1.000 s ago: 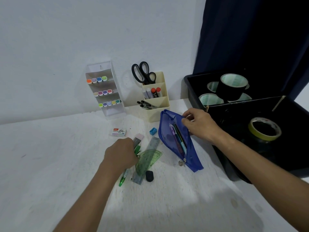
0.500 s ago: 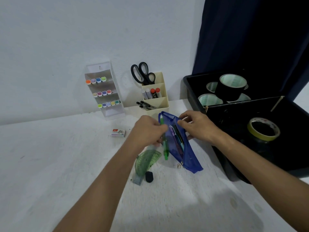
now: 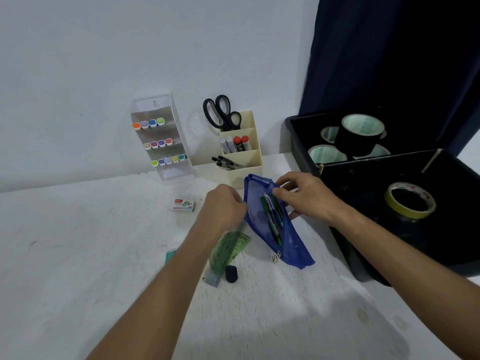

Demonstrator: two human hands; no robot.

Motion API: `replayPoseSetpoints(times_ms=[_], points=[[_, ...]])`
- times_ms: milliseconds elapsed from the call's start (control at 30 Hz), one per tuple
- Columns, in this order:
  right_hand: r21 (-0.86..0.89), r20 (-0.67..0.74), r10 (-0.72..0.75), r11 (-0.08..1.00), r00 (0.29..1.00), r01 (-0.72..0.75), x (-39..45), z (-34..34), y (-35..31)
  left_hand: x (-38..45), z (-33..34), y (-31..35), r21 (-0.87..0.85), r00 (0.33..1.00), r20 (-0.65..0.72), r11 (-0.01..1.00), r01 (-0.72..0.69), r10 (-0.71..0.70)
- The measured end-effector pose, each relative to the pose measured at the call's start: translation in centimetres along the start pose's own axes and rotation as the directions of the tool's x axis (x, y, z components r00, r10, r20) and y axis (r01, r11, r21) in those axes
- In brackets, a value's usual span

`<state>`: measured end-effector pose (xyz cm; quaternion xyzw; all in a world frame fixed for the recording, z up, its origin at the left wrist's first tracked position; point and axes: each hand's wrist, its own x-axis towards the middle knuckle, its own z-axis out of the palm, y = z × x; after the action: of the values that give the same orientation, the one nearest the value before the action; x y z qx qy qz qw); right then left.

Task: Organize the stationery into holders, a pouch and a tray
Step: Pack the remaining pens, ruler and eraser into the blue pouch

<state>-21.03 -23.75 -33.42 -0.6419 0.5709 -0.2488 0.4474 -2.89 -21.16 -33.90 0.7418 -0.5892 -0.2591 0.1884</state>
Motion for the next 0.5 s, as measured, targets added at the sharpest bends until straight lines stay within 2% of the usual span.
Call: replayPoseSetpoints(times_ms=[133, 200, 400, 500], points=[[0.004, 0.024, 0.013, 1.0, 1.0, -0.013, -0.1, 0.1, 0.0, -0.7, -2.7, -3.9, 0.105, 0.997, -0.042, 0.992, 0.067, -0.062], [0.004, 0.031, 0.012, 1.0, 0.999, -0.012, 0.0, 0.1, 0.0, -1.5, -3.8, -5.2, 0.188, 0.996, -0.004, 0.978, 0.085, -0.086], [-0.003, 0.036, 0.003, 1.0, 0.999, -0.003, -0.2, 0.1, -0.2, -3.7, -3.9, -6.8, 0.297, 0.972, 0.164, 0.948, 0.113, -0.167], [-0.006, 0.03, -0.006, 1.0, 1.0, 0.006, -0.2, 0.1, -0.1, -3.9, -3.1, -7.3, 0.382, 0.971, 0.159, 0.918, 0.107, -0.18]])
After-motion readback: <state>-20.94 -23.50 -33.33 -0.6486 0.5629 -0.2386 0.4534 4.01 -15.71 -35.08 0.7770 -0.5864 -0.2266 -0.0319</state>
